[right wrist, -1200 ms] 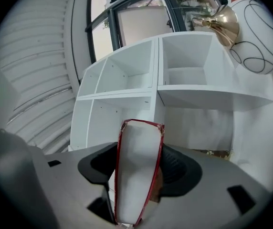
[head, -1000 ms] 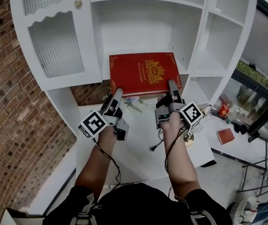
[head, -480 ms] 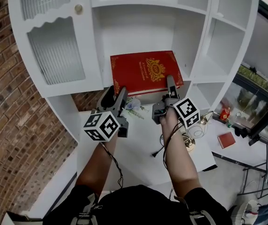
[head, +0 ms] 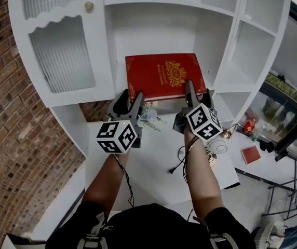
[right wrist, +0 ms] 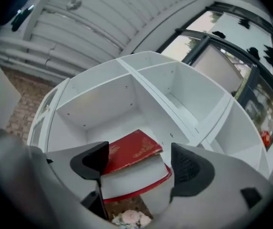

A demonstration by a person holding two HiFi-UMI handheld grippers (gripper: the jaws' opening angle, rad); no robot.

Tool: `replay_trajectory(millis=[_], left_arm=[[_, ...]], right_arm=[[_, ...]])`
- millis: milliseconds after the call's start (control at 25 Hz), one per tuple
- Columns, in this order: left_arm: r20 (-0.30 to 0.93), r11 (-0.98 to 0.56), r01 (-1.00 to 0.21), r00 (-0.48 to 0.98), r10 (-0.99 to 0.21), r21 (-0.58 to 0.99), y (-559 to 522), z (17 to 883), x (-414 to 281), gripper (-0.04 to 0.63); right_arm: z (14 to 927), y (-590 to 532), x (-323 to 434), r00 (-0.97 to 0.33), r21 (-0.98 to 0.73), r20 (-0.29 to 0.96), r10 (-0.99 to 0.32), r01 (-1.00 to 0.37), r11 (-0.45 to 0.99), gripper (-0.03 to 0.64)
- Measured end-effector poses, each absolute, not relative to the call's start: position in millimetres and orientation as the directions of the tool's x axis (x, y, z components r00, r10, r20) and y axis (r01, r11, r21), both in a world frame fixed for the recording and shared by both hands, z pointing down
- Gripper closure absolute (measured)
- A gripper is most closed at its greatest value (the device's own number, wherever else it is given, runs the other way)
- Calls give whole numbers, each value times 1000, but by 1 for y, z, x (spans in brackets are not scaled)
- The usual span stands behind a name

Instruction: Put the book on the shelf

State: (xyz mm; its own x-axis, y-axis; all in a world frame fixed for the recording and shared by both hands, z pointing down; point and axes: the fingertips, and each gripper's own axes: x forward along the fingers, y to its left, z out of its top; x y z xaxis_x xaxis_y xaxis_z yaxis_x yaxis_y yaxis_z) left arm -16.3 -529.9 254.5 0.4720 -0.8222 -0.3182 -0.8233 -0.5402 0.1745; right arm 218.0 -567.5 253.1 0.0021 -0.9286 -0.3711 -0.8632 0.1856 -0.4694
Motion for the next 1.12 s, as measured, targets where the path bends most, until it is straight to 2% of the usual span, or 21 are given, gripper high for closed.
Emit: replay_trajectory(millis=[120, 200, 520, 1120], left_arm=[[-318, -533, -831, 469, -824, 157, -532, 253, -15, 388], [-317, -529, -836, 467, -826, 147, -533, 252, -15, 389], [-304, -498, -866, 462, -833, 50, -539, 246, -9, 393], [-261, -462, -873, 416, -871, 153, -581, 230, -9, 389]], right_arm=[[246, -566, 215, -8, -341, -376, -927, -929, 146, 215], [243, -566, 212, -20, -299, -377, -926, -944, 142, 253], [241, -577, 214, -51, -280, -322, -945, -949, 147, 256], [223, -625, 217, -53, -260, -158, -986, -961, 93, 255]])
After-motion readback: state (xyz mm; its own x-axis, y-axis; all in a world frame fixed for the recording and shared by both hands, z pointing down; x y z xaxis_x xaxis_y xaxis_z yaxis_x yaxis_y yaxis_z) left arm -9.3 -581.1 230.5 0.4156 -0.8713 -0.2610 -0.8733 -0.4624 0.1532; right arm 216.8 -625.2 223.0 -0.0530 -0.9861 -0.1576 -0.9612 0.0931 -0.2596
